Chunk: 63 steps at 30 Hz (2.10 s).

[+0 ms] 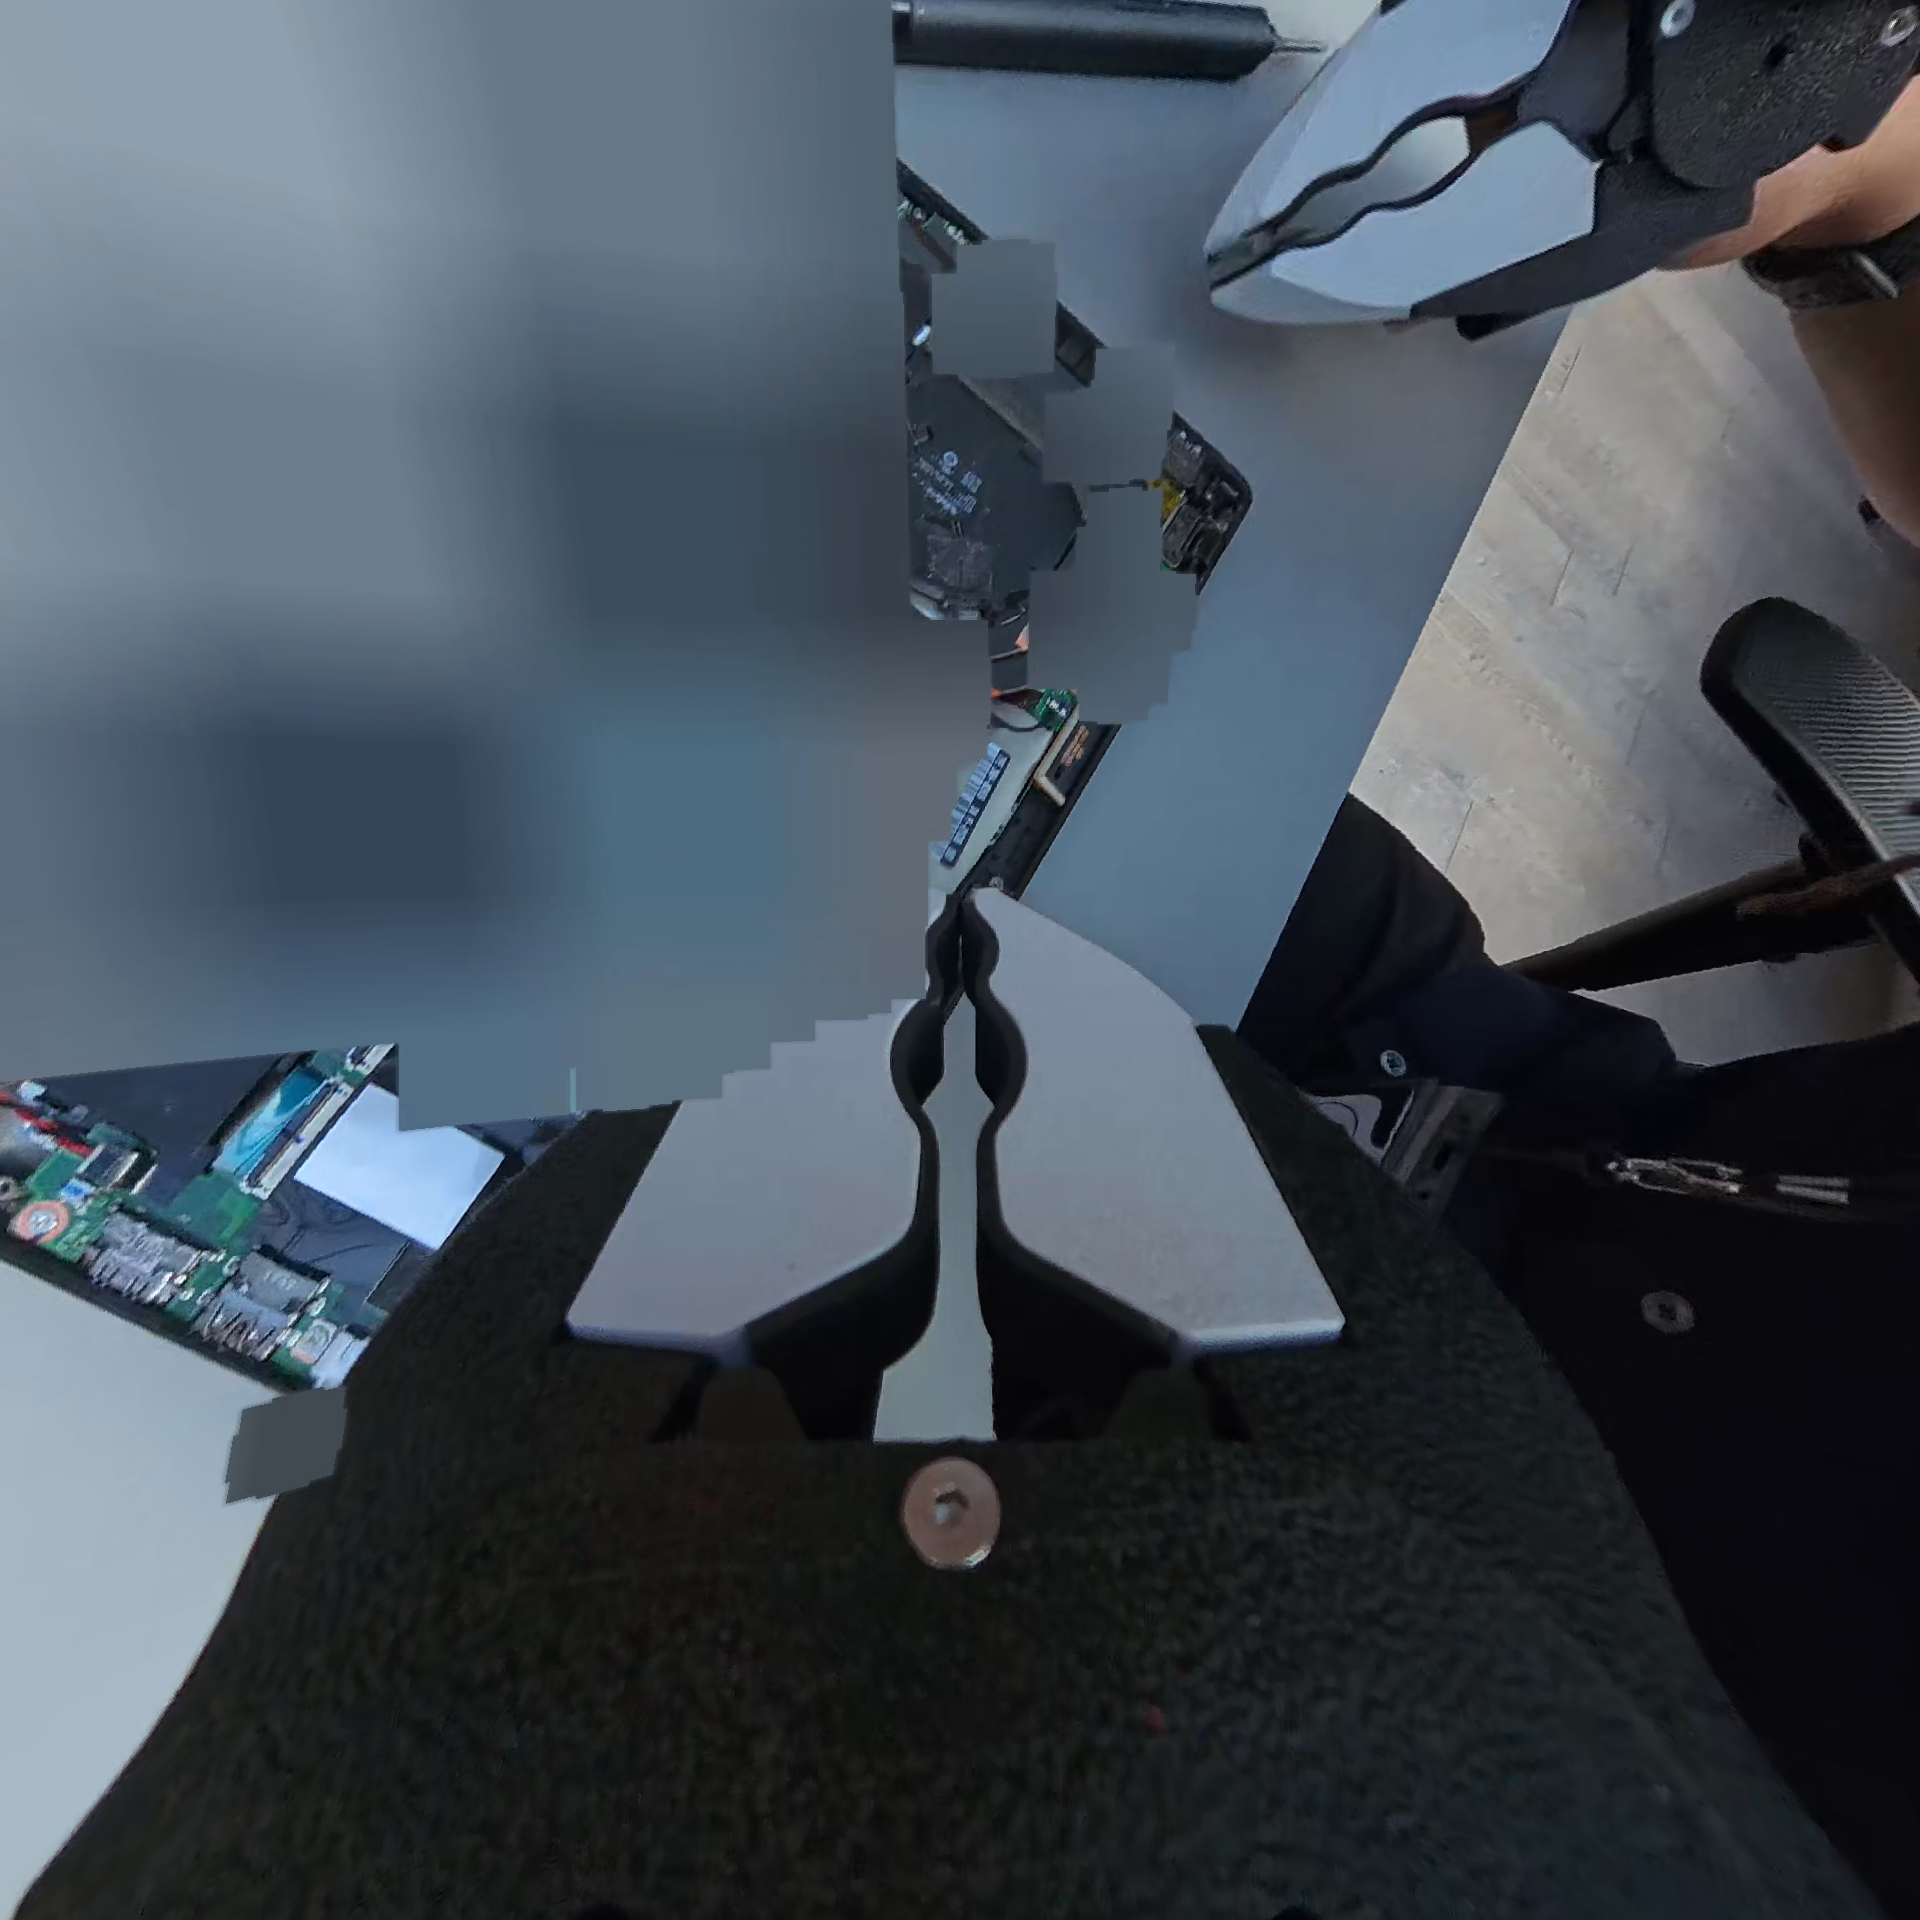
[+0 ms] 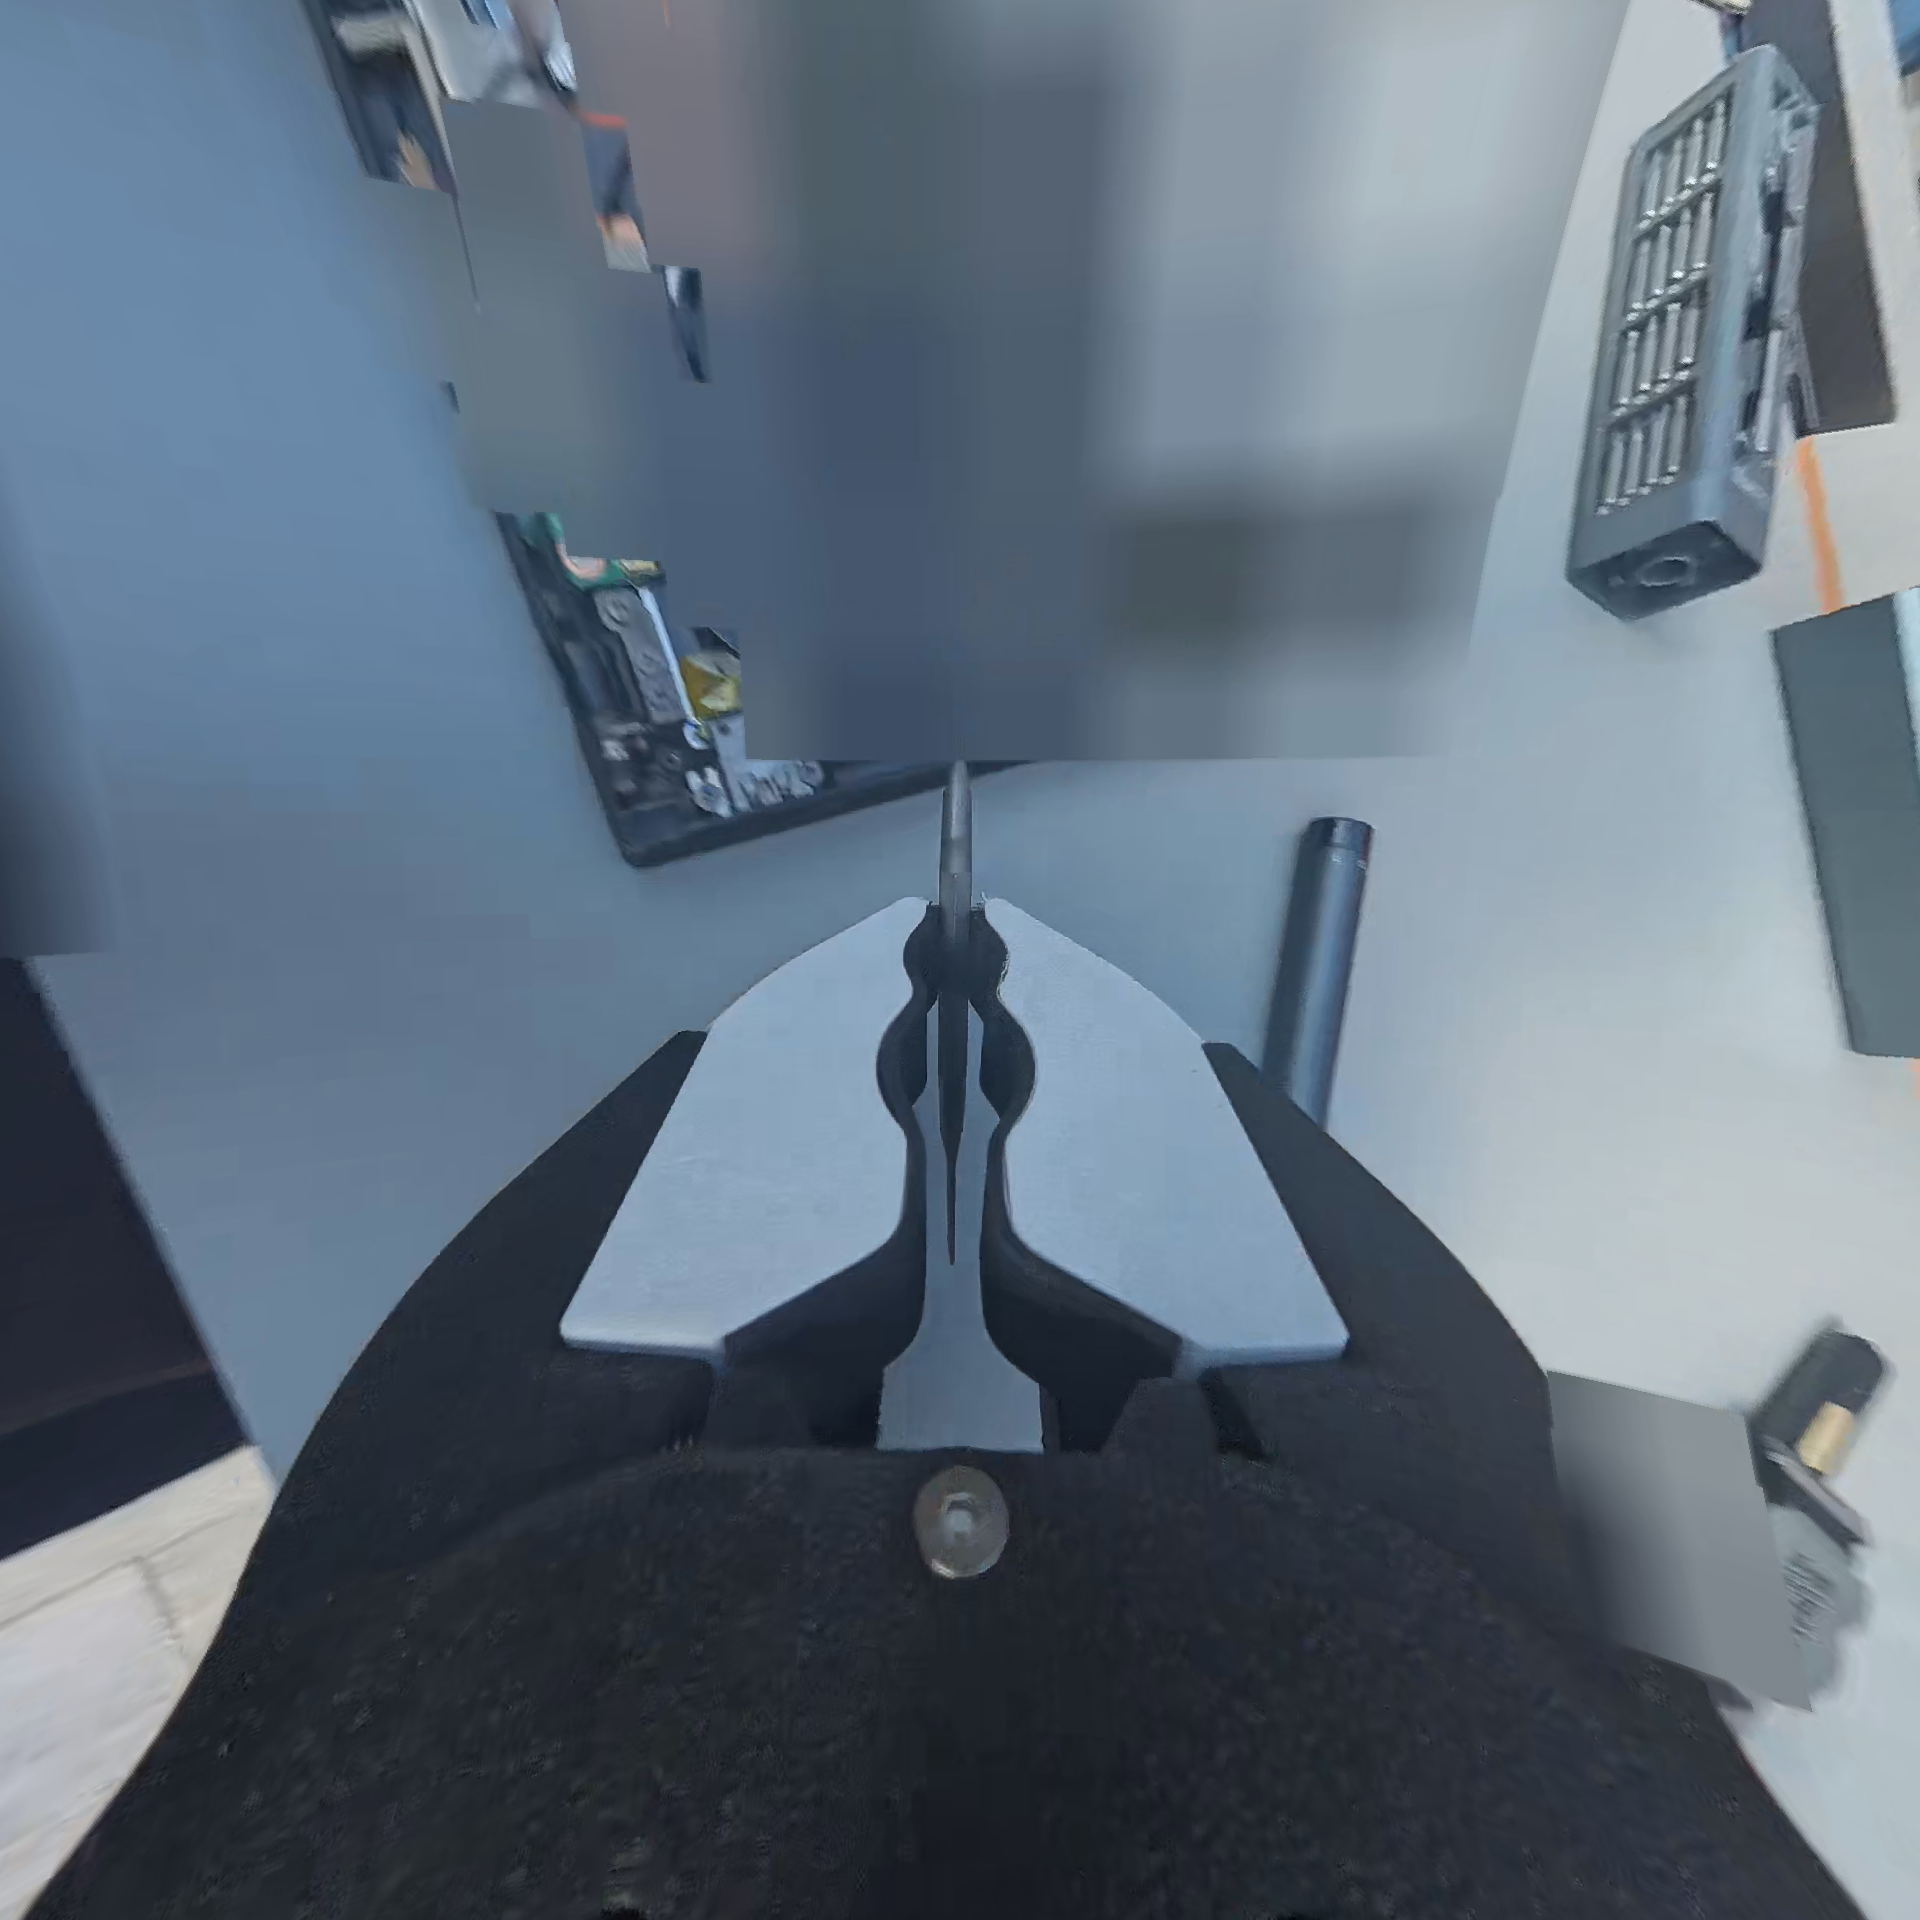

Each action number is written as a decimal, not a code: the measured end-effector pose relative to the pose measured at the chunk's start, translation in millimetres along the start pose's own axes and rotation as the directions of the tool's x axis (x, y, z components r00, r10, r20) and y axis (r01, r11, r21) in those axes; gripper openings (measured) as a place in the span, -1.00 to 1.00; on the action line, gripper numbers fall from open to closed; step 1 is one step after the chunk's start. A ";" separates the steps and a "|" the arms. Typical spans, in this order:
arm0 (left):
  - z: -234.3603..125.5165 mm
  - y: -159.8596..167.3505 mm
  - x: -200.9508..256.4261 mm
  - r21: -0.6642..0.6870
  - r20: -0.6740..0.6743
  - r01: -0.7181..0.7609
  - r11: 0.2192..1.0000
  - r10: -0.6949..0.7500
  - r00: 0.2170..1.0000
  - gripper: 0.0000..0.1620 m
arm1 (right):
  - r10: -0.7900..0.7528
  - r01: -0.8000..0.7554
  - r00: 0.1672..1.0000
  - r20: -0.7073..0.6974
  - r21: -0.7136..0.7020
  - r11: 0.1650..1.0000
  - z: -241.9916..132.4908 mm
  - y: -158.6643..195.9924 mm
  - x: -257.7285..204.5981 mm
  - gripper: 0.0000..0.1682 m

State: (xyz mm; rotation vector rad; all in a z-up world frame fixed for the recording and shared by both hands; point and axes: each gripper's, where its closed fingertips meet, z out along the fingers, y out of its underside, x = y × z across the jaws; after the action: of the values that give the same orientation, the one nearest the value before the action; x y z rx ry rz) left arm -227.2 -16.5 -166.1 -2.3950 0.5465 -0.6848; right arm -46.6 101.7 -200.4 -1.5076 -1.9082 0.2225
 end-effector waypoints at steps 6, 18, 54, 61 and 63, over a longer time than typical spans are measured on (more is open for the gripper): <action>38.0 -32.6 47.5 0.160 -0.096 0.008 0.987 0.008 0.995 -1.00 | 0.308 -0.424 0.828 0.468 0.164 0.891 -22.1 -65.6 -61.7 -0.95; 31.8 -42.8 90.6 0.292 -0.259 0.018 0.956 0.061 0.964 -0.85 | 0.300 -0.610 0.616 0.728 0.201 0.766 -26.6 -142.2 -109.3 -0.95; -24.7 -51.1 82.2 0.341 -0.537 0.334 0.879 -0.110 0.836 -1.00 | 0.425 -0.781 0.473 0.772 0.143 0.608 -26.7 -171.6 -144.4 -0.89; -23.3 -51.6 85.2 0.350 -0.537 0.319 0.881 -0.090 0.839 -0.98 | 0.455 -0.802 0.450 0.768 0.124 0.584 -26.8 -169.8 -141.1 -1.00; -17.6 -46.6 77.8 0.362 -0.454 0.255 0.897 -0.069 0.888 -0.94 | 0.484 -0.795 0.473 0.736 0.119 0.595 -24.7 -164.1 -139.6 -1.00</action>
State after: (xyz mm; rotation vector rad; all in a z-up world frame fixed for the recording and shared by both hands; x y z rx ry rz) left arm -166.2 -29.4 -97.9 -1.9028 0.3241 -1.2905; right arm -148.9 -83.4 -152.4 -1.8989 -1.3860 1.6444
